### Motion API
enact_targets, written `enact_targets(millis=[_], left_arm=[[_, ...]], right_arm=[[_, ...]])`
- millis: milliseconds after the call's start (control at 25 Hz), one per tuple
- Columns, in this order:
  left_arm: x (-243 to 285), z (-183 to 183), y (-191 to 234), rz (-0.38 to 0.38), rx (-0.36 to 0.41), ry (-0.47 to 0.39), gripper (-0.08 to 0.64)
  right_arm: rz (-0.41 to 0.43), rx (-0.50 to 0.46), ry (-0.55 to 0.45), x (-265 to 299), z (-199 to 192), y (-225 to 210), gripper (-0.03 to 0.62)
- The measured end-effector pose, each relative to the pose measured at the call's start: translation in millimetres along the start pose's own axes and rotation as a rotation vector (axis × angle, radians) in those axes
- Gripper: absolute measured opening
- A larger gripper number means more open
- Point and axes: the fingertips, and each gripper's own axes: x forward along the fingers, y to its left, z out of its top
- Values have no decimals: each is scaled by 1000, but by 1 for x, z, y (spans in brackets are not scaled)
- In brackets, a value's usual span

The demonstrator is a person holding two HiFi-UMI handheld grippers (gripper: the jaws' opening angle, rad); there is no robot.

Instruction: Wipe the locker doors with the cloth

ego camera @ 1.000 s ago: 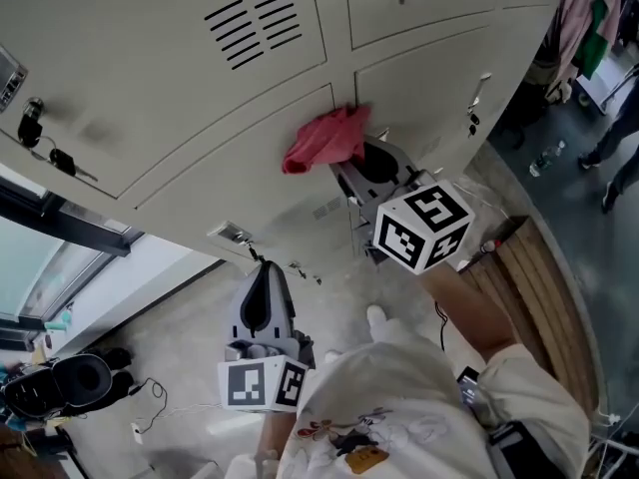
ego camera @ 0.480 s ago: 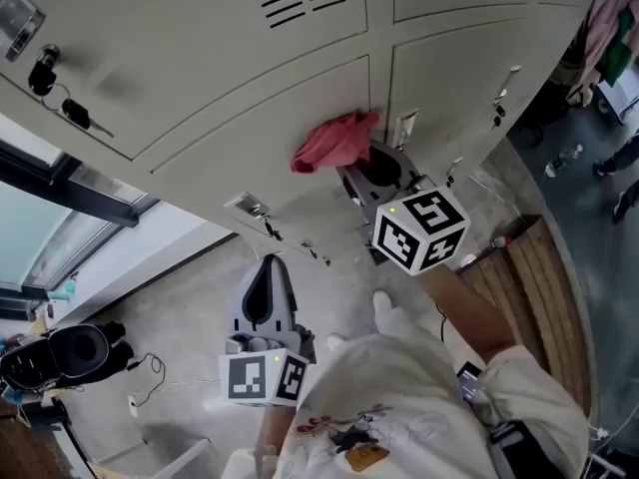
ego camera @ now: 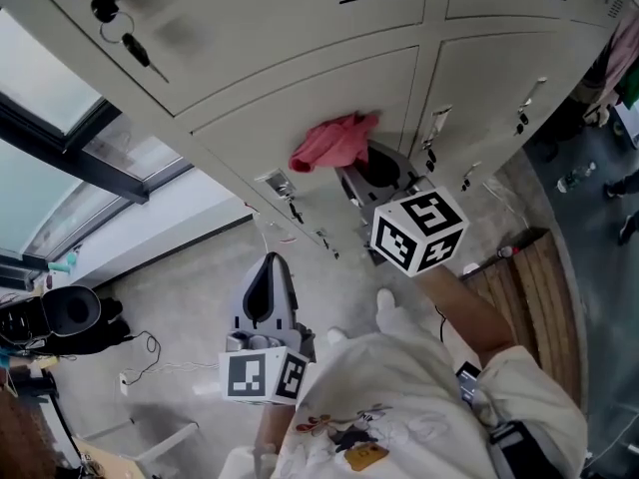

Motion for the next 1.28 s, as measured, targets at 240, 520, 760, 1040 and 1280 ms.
enact_targets(millis=[240, 520, 760, 1040, 1280], left_arm=[[-17, 1, 12, 35, -6, -10, 2], [-35, 2, 28, 78, -18, -23, 2], [-42, 4, 35, 94, -19, -29, 2], [-44, 3, 40, 101, -25, -29, 2], [-43, 1, 41, 96, -38, -27, 2]], right_arm=[[50, -1, 18, 12, -10, 27, 77], [107, -11, 38, 26, -20, 59, 77], [145, -20, 63, 36, -32, 77, 77], [177, -47, 127, 43, -59, 92, 77], [177, -50, 171, 46, -79, 92, 77]])
